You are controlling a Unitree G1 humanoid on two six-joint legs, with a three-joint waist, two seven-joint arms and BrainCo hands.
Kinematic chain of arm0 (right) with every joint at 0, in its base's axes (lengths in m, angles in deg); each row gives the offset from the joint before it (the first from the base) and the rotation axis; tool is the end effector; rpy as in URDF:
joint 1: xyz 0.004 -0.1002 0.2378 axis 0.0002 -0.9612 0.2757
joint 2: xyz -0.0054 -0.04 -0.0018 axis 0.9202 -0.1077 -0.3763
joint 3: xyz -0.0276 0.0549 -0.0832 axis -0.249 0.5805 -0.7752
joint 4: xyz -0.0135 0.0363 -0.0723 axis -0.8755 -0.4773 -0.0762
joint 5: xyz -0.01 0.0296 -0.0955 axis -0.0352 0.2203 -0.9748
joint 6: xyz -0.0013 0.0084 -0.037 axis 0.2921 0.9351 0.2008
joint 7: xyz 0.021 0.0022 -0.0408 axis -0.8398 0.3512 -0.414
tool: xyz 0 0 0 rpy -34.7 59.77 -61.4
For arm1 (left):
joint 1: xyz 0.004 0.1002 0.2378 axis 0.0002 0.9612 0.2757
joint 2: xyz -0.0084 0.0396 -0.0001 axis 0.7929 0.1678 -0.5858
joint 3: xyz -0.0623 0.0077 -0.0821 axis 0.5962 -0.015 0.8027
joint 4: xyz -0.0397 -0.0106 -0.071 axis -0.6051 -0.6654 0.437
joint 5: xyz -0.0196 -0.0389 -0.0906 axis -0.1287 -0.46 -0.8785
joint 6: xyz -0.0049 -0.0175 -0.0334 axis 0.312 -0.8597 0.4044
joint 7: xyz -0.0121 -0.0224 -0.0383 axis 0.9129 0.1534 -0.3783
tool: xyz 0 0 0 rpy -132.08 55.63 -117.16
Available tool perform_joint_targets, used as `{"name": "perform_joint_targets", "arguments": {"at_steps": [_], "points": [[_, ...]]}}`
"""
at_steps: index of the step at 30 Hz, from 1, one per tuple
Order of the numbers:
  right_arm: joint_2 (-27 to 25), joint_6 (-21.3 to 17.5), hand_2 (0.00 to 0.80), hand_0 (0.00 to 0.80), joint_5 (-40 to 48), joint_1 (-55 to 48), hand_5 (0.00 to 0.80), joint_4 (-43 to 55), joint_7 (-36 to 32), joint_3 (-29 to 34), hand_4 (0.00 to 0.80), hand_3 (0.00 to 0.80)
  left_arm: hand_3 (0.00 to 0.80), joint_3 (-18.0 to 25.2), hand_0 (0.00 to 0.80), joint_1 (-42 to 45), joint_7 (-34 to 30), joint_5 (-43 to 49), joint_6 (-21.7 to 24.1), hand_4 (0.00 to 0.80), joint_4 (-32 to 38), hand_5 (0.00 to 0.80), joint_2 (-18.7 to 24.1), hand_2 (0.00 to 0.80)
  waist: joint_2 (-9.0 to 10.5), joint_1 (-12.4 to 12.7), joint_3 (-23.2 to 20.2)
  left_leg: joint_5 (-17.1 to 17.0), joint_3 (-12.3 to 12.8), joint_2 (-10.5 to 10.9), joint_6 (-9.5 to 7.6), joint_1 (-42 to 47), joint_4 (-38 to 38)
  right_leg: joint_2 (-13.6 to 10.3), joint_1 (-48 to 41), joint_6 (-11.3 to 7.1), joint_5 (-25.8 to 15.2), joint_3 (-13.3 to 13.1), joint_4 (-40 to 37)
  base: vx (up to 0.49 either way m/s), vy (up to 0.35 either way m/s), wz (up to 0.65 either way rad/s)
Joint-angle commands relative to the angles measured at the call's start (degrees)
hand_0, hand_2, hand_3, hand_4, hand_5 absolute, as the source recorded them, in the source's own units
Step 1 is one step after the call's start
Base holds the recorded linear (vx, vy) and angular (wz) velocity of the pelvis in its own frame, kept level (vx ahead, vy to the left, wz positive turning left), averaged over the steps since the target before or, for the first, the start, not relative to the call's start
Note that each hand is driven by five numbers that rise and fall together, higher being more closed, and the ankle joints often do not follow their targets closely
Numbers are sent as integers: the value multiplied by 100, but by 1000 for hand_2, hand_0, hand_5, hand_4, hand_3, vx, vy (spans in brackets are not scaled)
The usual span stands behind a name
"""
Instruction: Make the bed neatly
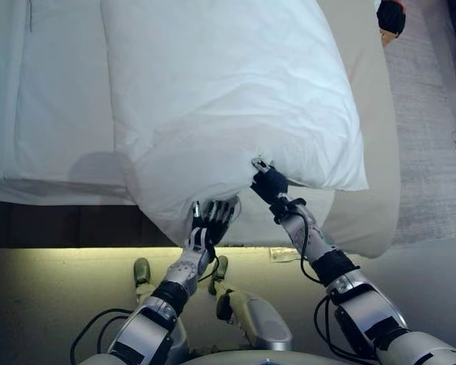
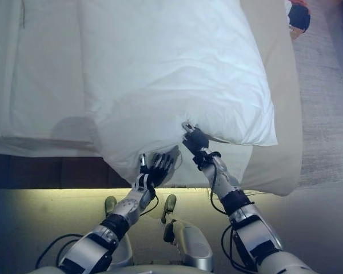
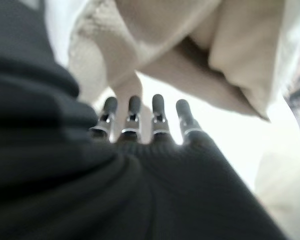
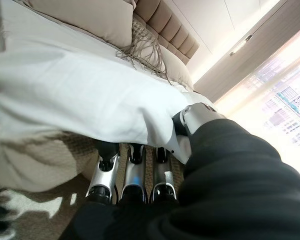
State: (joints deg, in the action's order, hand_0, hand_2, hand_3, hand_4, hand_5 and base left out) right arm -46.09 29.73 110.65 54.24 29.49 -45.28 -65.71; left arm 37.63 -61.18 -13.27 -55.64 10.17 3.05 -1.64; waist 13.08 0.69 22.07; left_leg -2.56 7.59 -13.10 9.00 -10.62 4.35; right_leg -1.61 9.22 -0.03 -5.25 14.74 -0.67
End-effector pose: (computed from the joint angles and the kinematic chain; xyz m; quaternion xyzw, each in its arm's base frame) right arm 0.2938 -0.1210 0.0576 0.3799 0.0633 0.2207 0.8961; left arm 0.2477 0.0966 -0.0192 -0.7315 0.1696 0.0015 0.6604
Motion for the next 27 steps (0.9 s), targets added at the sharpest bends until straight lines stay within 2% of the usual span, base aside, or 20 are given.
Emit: {"name": "perform_joint_targets", "arguments": {"at_steps": [1,6,12,14,15,27], "points": [[48,-433,800,800,183,89,800,1009,-347,53,800,800,0,204,0,-512,-566,-141,164,0,429,0,-282,0,152,-33,-93,-143,-155,-158,-141,-148,9,-359,-96,-490,-9,-151,222,22,-33,1],[163,-497,800,800,207,47,800,939,-451,-23,800,800,0,386,0,-597,-786,-141,211,0,408,0,-240,0,209,11,-124,-110,-169,-175,-137,-67,-31,-334,-179,-497,16,-104,197,7,-13,1],[222,-431,800,800,211,38,800,902,-434,-71,800,800,0,496,0,-625,-661,-141,306,0,403,0,-141,0,217,53,-189,-90,-164,-161,-136,55,-87,-320,-310,-509,34,-70,139,20,-9,10],[246,-416,800,800,185,25,800,847,-413,-71,800,800,587,519,587,-599,-549,-141,323,587,372,587,-122,587,191,70,-231,-89,-148,-151,-137,111,-125,-327,-361,-513,37,-50,107,10,7,2],[232,-406,800,800,204,27,800,821,-425,-69,800,800,800,517,800,-603,-511,-141,332,800,350,800,-106,800,177,73,-241,-88,-138,-148,-135,130,-131,-335,-376,-518,35,-37,103,0,0,0],[299,-197,800,800,65,-9,800,665,-388,-27,800,800,800,452,800,-317,-292,-141,443,800,295,800,-196,800,-57,158,-430,-31,-152,-32,-156,322,-102,-453,-594,-530,77,47,99,43,31,3]]}}
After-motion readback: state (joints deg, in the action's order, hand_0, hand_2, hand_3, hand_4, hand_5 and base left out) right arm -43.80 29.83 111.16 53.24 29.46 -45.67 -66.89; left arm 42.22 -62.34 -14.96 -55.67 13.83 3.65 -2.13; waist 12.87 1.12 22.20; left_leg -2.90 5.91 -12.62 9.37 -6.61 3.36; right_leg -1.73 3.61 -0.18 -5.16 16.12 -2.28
